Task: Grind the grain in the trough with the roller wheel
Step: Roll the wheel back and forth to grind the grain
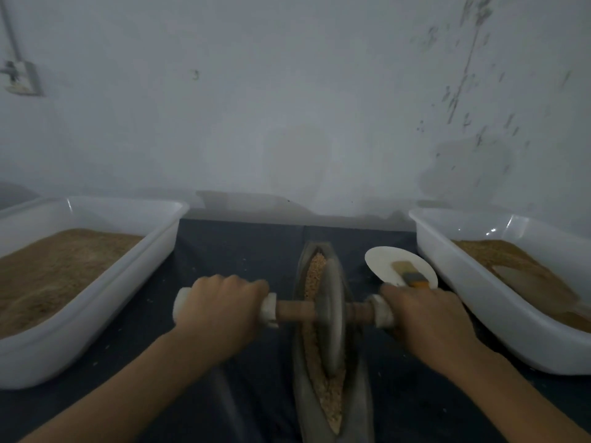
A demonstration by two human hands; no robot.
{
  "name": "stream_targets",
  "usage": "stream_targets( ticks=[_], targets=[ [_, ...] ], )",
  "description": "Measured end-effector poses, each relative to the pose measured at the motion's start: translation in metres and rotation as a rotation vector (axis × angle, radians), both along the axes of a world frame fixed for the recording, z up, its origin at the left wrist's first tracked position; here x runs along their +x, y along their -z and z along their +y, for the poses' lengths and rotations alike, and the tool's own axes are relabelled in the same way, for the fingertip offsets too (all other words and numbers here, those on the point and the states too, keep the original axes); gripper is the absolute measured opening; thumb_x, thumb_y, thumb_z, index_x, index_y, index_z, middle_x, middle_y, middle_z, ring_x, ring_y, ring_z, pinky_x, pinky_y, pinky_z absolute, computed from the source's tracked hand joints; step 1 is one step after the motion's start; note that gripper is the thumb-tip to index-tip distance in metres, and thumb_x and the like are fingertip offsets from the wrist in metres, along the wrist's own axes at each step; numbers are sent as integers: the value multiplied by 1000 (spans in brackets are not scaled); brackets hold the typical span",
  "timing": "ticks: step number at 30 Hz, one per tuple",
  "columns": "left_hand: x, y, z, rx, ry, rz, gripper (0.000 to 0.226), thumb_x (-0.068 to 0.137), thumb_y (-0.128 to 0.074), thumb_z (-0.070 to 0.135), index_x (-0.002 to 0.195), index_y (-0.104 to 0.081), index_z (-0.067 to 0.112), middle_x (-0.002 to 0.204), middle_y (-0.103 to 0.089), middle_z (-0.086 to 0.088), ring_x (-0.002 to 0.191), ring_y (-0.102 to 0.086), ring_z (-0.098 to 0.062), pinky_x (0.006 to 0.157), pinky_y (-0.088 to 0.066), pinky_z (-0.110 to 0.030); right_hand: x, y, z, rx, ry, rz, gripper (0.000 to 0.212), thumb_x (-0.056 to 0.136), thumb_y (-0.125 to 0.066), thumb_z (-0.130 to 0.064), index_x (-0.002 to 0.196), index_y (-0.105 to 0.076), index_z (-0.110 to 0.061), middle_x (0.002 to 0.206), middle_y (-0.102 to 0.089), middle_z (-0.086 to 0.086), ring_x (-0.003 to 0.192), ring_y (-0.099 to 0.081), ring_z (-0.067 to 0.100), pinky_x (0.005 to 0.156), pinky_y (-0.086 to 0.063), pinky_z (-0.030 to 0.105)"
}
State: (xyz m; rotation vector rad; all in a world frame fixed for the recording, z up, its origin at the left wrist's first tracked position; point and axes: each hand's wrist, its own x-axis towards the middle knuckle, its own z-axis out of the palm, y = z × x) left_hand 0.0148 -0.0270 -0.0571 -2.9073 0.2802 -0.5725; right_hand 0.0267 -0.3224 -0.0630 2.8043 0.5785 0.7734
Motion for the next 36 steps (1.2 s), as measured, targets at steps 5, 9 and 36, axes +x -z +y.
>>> stream_targets(
  ticks=[5, 9, 36],
  targets=[
    [63, -3, -10, -54, -42, -35, 22, 85, -56, 43, 79, -39, 31, 85, -63, 5, 77, -61, -22, 62, -34, -31, 67, 3, 9, 21, 126, 3, 26, 82, -66, -34, 84, -40, -30, 74, -56, -6, 66, -54, 14, 58, -48, 32],
    [59, -7, -12, -41, -34, -18, 21, 86, -55, 42, 80, -38, 31, 88, -63, 5, 79, -60, -22, 63, -33, -32, 63, -2, 11, 38, 119, 42, 23, 84, -64, -34, 88, -42, -30, 79, -58, -6, 70, -56, 15, 60, -47, 30],
    [-11, 4, 3, -3, 82, -91, 32, 73, -67, 47, 76, -39, 32, 72, -59, 8, 65, -62, -18, 53, -32, -28, -14, -8, 0, -3, -36, -17, 39, 55, -85, -32, 75, -52, -28, 60, -55, -4, 49, -55, 14, 44, -38, 27]
  ],
)
